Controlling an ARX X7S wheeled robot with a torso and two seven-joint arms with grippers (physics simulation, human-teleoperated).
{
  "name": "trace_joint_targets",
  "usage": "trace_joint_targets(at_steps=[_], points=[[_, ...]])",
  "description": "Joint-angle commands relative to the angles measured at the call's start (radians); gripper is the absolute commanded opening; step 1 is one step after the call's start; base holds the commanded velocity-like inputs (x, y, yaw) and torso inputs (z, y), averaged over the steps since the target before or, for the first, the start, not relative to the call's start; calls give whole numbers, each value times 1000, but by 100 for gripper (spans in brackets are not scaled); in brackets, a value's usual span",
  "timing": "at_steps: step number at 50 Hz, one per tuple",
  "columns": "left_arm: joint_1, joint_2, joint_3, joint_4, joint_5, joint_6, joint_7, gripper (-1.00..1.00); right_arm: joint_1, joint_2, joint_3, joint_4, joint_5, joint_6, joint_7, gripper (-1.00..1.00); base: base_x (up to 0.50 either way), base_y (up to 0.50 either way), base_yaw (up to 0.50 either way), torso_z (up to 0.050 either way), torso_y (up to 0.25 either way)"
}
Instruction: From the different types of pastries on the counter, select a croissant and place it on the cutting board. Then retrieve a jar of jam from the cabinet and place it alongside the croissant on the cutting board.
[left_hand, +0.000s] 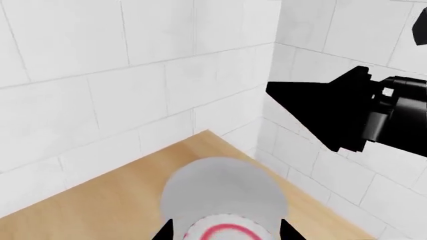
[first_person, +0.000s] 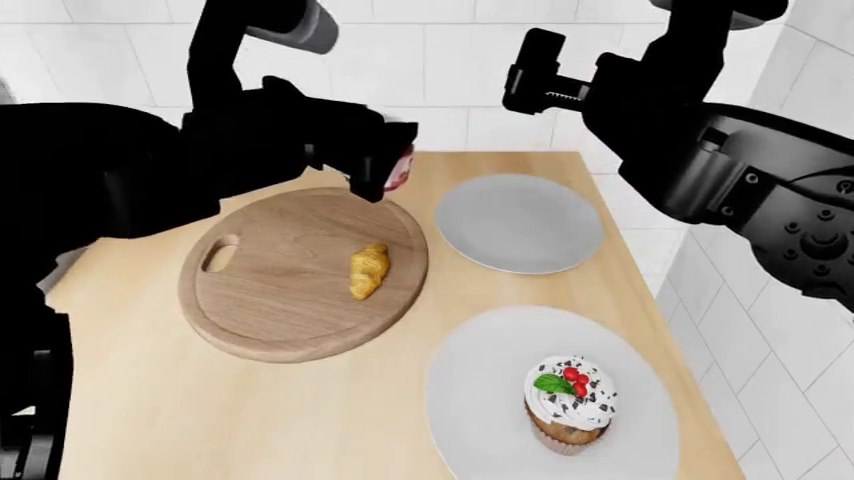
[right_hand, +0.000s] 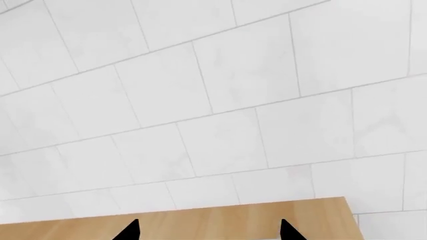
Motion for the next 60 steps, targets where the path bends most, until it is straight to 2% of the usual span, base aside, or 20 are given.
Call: trace_joint_targets(at_steps=[1,18,25,44,60], points=[[60,-60,17,40,51,61,8,-100,-5,0,4,0,-2,-4,0,100,0,0,0,0,0],[184,-120,11,119,113,181,15,-100,-4,0,10,-5,-2,-4,5,100,0,0,0,0,0],[240,-118,-3,103,149,244,-5,-100,-5,1,12,-6,-3,-4,5,100,0,0,0,2,1],[305,-98,-30,27,157,266,-67,-100,0,7,17,-11,-3,3,10,100,0,0,0,0,1],[360,-98,-26,-12,192,318,-71,-100,-9,3,17,-3,-10,0,3,100,0,0,0,0,1]])
